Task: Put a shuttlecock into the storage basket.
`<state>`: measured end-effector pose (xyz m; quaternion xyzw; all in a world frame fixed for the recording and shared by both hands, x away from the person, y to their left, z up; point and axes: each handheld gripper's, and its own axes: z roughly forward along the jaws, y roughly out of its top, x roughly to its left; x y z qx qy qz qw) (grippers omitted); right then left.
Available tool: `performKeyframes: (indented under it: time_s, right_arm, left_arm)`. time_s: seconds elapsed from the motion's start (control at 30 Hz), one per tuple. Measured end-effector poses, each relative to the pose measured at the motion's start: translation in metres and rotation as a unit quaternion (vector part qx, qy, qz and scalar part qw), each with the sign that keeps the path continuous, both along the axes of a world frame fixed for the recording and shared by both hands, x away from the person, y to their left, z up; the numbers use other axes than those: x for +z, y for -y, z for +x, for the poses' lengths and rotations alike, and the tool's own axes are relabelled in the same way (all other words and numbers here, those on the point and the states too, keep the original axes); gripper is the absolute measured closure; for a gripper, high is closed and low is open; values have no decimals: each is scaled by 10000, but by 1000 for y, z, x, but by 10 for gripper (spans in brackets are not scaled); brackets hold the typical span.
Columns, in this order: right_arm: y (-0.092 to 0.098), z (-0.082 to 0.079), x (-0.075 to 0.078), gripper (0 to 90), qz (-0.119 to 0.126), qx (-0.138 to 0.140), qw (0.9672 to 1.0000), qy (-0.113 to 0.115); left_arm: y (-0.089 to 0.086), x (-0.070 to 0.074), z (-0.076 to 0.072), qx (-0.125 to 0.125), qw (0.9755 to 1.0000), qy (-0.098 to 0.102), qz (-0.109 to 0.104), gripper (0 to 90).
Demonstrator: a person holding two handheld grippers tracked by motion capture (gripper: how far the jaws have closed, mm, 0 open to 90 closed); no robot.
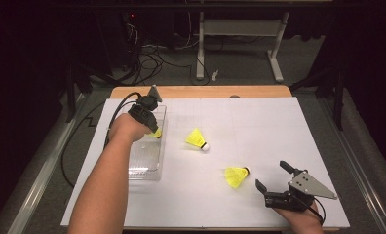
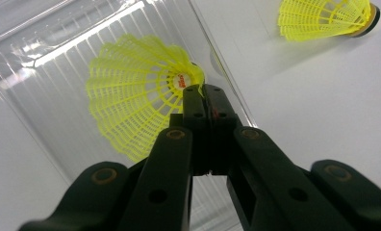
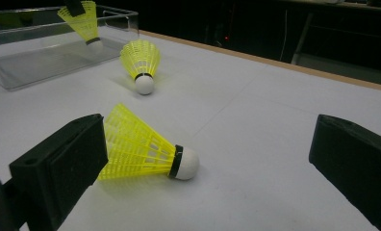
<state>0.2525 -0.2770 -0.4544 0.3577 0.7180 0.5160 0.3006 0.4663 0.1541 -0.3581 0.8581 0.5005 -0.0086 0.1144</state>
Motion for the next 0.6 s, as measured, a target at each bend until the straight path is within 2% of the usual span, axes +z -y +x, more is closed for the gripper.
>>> performKeyframes:
  time_s: [0.1, 0.17, 0.2, 0.5, 0.6]
  right_arm:
    - [-1, 0, 0, 5, 3, 0, 10000, -2]
    - [-1, 0, -1, 5, -3, 5, 10000, -3]
    - [-1, 0, -1, 5, -1, 3, 10000, -7]
    - [-2, 0, -1, 5, -13, 11, 10000, -20]
    - [-2, 1, -2, 5, -13, 14, 10000, -34]
  left_arm:
    - [-2, -3, 1, -5, 10000, -6, 63, 896]
    - [-2, -3, 2, 6, 10000, 9, 30, 896]
    - [-2, -4, 2, -67, 10000, -17, 25, 896]
    - [0, -8, 4, 40, 9999, 94, 48, 895]
    - [3, -11, 4, 6, 9999, 19, 120, 895]
